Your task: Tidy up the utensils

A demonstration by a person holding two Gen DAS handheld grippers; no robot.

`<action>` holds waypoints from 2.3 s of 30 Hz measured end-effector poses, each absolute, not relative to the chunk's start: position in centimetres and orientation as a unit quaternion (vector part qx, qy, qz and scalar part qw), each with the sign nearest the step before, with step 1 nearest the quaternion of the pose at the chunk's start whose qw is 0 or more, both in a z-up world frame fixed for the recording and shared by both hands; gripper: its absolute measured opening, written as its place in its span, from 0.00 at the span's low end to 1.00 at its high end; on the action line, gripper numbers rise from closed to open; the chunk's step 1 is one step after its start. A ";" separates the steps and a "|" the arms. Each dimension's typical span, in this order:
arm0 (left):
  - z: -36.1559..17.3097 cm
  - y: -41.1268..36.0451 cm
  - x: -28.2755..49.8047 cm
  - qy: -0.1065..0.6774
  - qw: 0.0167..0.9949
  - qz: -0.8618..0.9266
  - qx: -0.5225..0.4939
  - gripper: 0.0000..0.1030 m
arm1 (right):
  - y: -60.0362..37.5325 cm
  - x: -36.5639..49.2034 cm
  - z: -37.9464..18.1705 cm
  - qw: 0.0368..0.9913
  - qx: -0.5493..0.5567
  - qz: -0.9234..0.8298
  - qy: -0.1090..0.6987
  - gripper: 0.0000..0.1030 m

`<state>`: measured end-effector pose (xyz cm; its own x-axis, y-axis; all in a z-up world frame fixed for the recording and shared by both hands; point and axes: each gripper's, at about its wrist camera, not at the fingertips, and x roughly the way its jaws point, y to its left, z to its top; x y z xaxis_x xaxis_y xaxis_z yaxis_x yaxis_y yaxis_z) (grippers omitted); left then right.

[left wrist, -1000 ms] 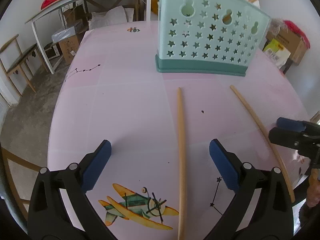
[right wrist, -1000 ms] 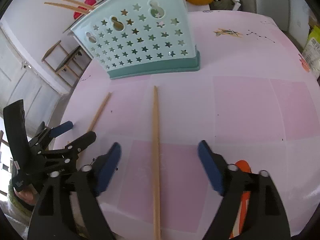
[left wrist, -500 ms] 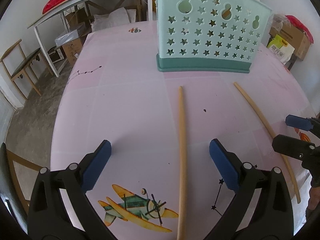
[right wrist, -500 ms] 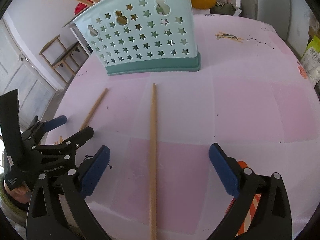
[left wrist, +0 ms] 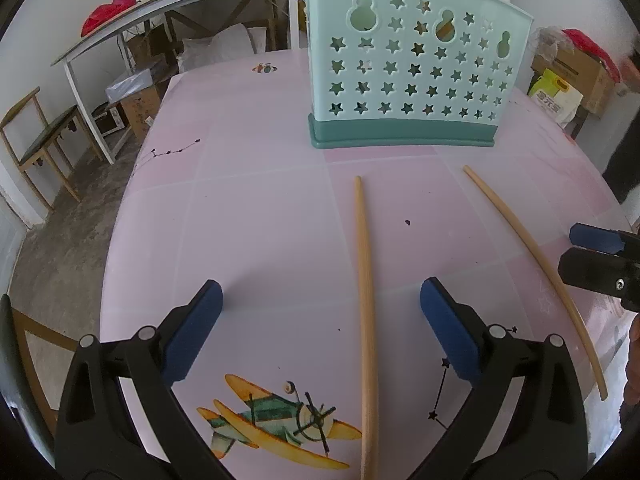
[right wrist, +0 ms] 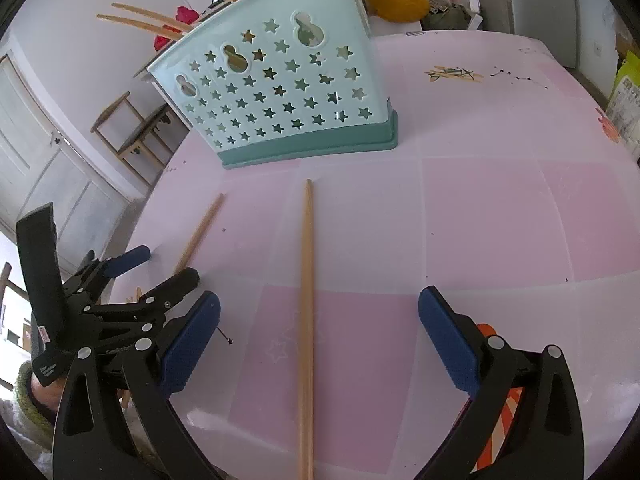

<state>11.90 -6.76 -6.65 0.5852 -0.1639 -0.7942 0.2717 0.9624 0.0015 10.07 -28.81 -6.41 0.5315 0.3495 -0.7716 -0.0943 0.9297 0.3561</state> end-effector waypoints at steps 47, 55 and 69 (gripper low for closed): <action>-5.5 -7.1 13.3 0.467 0.870 -0.143 0.058 0.06 | -24.5 11.4 -5.8 0.857 0.001 0.108 0.503 0.07; -5.5 -7.2 13.3 0.468 0.870 -0.143 0.060 0.06 | -24.1 12.7 -5.8 0.855 -0.004 0.111 0.506 0.08; -5.4 -7.2 13.3 0.470 0.869 -0.145 0.062 0.06 | -23.5 13.5 -5.8 0.856 -0.009 0.108 0.506 0.08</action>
<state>13.33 -7.17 -5.44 0.5167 -0.1935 -0.8340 0.3093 0.9505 -0.0289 13.47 -23.52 -5.80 0.4645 0.1758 -0.8679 -0.1942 0.9765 0.0938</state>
